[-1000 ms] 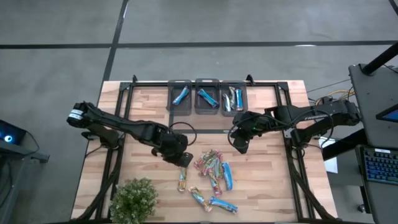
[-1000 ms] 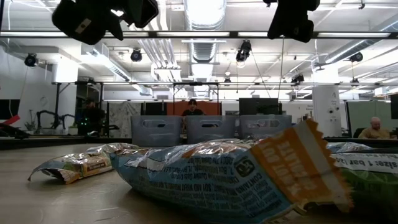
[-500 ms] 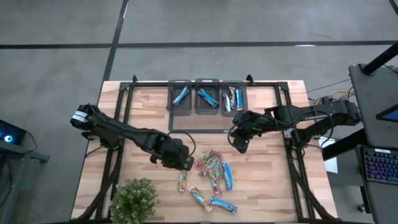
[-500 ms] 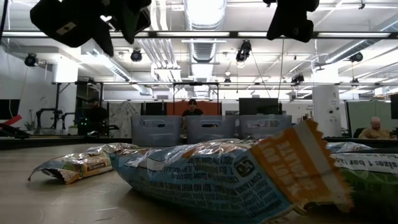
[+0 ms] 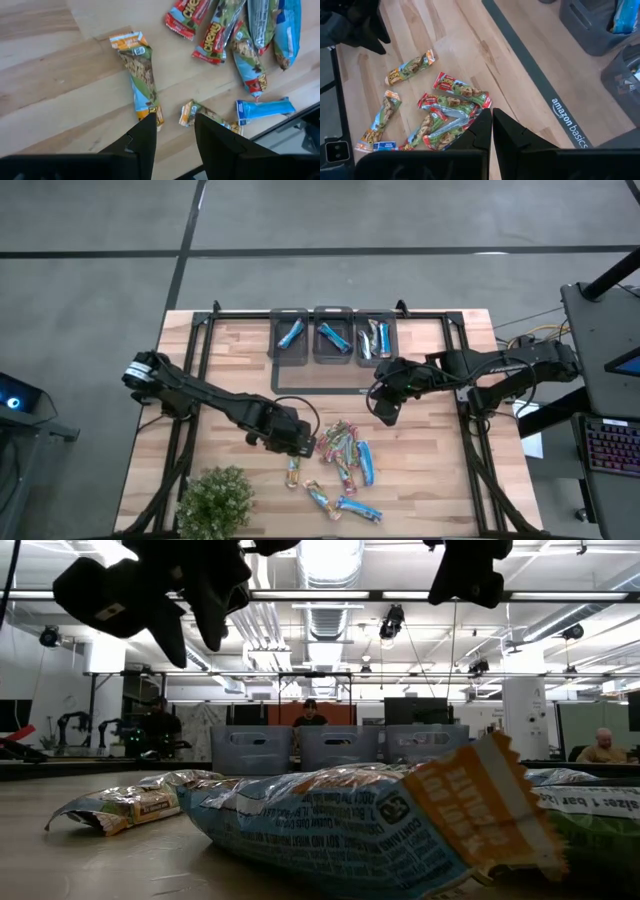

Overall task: Pick and place Granola Bars by type
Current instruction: Put the yellow granola bar into the right black bin

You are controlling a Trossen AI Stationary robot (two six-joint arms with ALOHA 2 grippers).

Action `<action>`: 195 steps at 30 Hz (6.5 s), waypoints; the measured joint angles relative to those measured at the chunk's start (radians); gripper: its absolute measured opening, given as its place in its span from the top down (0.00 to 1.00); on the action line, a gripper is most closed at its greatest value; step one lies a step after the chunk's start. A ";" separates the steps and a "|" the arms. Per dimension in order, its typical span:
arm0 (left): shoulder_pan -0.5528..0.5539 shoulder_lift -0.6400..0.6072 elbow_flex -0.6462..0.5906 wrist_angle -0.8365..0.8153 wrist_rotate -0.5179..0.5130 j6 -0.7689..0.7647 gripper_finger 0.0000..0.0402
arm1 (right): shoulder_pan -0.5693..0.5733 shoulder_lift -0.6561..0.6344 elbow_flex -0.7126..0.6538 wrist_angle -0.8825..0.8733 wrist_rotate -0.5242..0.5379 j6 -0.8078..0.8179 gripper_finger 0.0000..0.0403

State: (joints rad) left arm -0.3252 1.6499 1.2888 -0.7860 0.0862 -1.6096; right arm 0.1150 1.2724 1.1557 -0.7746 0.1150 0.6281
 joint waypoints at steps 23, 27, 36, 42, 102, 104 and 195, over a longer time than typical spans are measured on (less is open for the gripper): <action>0.004 0.029 0.000 0.008 -0.051 -0.010 0.71 | 0.000 0.000 0.000 0.003 0.046 -0.001 0.98; 0.004 0.038 0.000 0.011 -0.051 -0.019 0.71 | 0.000 0.000 0.000 0.003 0.046 -0.001 0.98; 0.004 0.038 0.000 0.024 -0.059 -0.023 0.71 | 0.000 0.000 0.000 0.003 0.045 0.000 0.98; 0.004 0.038 0.000 0.034 -0.062 -0.011 0.66 | 0.000 0.000 0.000 0.003 0.054 0.003 0.98; -0.005 0.272 0.023 -0.001 -0.051 -0.127 0.44 | -0.007 0.000 0.000 0.003 0.098 0.019 0.98; -0.005 0.278 0.024 0.002 -0.051 -0.127 0.44 | -0.007 0.000 0.000 0.003 0.098 0.019 0.98; 0.056 0.236 0.188 -0.199 -0.083 0.076 0.82 | -0.007 -0.001 0.000 -0.009 0.122 0.005 0.98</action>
State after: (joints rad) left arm -0.2691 1.8862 1.4763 -0.9849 0.0035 -1.5332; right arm 0.1083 1.2711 1.1553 -0.7834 0.2375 0.6327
